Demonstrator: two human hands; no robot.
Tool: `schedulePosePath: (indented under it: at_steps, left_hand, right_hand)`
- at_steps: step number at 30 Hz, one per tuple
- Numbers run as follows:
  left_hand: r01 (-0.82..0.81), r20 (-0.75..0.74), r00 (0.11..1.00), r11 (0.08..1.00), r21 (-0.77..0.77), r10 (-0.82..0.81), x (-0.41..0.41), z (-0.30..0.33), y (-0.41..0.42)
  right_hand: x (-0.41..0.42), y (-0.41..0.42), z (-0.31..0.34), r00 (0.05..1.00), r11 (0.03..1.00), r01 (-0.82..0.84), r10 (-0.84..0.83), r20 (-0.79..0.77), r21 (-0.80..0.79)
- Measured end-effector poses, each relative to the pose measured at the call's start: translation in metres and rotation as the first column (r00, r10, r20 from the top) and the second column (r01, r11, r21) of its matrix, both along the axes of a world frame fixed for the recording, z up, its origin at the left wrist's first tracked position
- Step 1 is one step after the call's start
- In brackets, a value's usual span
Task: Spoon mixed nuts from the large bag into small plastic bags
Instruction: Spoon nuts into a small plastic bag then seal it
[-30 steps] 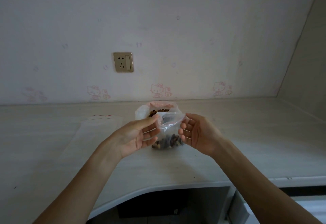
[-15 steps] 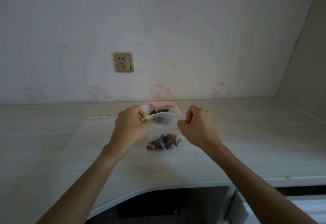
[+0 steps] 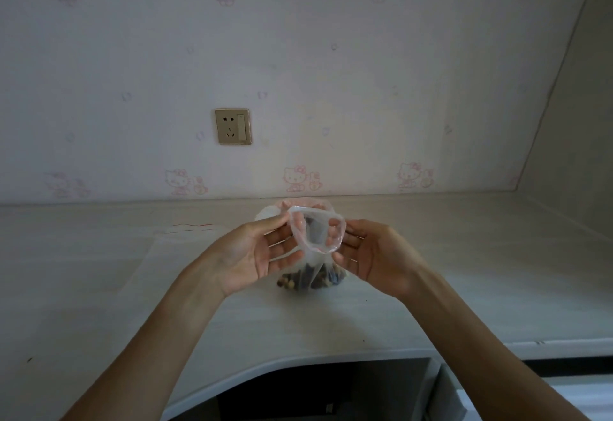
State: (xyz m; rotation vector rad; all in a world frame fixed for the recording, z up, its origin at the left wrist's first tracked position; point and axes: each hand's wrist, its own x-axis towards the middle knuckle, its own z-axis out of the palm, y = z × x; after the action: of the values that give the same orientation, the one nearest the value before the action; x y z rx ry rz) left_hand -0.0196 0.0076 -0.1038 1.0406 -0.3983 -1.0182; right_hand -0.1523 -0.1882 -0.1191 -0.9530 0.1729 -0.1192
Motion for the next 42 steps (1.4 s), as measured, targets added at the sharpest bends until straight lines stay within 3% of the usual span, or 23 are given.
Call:
schedulePosePath:
  at_steps: [4, 12, 16, 20, 22, 23, 25, 26, 27, 28, 29, 31, 34, 36, 38, 42]
  left_hand:
    - [-0.082, -0.006, 0.997, 0.997, -0.013, 0.082, -0.005, -0.003, -0.004]
    - [-0.193, 0.142, 0.972, 0.981, 0.030, 0.187, -0.010, 0.003, -0.006]
    - [-0.275, 0.242, 0.938, 0.958, 0.080, 0.248, -0.010, 0.006, -0.007]
    - [-0.486, 0.433, 0.809, 0.867, 0.112, 0.398, -0.003, 0.015, -0.003]
    - [-0.582, 0.633, 0.662, 0.807, 0.098, 0.401, -0.001, 0.020, 0.000]
    - [-0.636, 0.769, 0.527, 0.768, 0.075, 0.362, -0.001, 0.023, 0.000]
    - [-0.700, 0.961, 0.212, 0.714, 0.023, 0.177, -0.004, 0.031, 0.001]
    - [-0.716, 0.991, 0.104, 0.698, 0.018, 0.081, -0.005, 0.035, 0.001]
    - [-0.722, 0.998, 0.061, 0.691, 0.033, 0.017, -0.006, 0.039, -0.001]
    - [-0.716, 0.997, 0.076, 0.695, 0.069, -0.020, -0.007, 0.043, -0.003]
    - [-0.697, 0.991, 0.129, 0.707, 0.119, -0.041, -0.007, 0.045, -0.004]
    - [-0.620, 0.953, 0.301, 0.755, 0.216, -0.026, -0.008, 0.046, -0.009]
    - [-0.483, 0.817, 0.575, 0.824, 0.297, 0.043, -0.007, 0.048, -0.011]
    - [-0.410, 0.711, 0.700, 0.856, 0.314, 0.074, -0.006, 0.049, -0.012]
    - [-0.377, 0.642, 0.760, 0.872, 0.311, 0.100, -0.005, 0.050, -0.014]
    - [-0.340, 0.584, 0.803, 0.897, 0.282, 0.121, -0.005, 0.051, -0.016]
  right_hand:
    - [0.001, 0.005, 0.000, 1.000, 1.000, 0.004, -0.004, 0.029, -0.002]
    - [0.001, 0.011, 0.009, 0.997, 0.964, -0.075, 0.071, -0.024, -0.256]
    - [0.003, 0.016, 0.009, 0.989, 0.911, 0.115, -0.143, -0.040, -0.396]
    - [0.002, 0.014, 0.019, 0.900, 0.718, 0.397, -0.428, 0.087, -0.573]
    - [0.004, 0.017, 0.023, 0.866, 0.611, 0.450, -0.477, 0.151, -0.652]
    - [0.006, 0.020, 0.025, 0.844, 0.494, 0.472, -0.494, 0.210, -0.730]
    - [0.010, 0.027, 0.028, 0.793, 0.120, 0.486, -0.477, 0.379, -0.866]
    - [0.011, 0.029, 0.031, 0.782, -0.044, 0.459, -0.454, 0.427, -0.887]
    - [0.013, 0.028, 0.033, 0.783, -0.119, 0.422, -0.451, 0.427, -0.899]
    - [0.015, 0.027, 0.037, 0.799, -0.093, 0.385, -0.465, 0.382, -0.918]
    - [0.017, 0.025, 0.041, 0.823, 0.011, 0.347, -0.484, 0.299, -0.938]
    - [0.017, 0.019, 0.047, 0.877, 0.290, 0.248, -0.473, 0.087, -0.924]
    - [0.015, 0.010, 0.051, 0.920, 0.560, 0.133, -0.376, -0.108, -0.818]
    - [0.013, 0.004, 0.052, 0.949, 0.713, 0.066, -0.260, -0.176, -0.698]
    - [0.013, -0.002, 0.051, 0.965, 0.812, -0.001, -0.153, -0.215, -0.583]
    - [0.014, -0.008, 0.046, 0.972, 0.911, -0.040, -0.059, -0.226, -0.410]
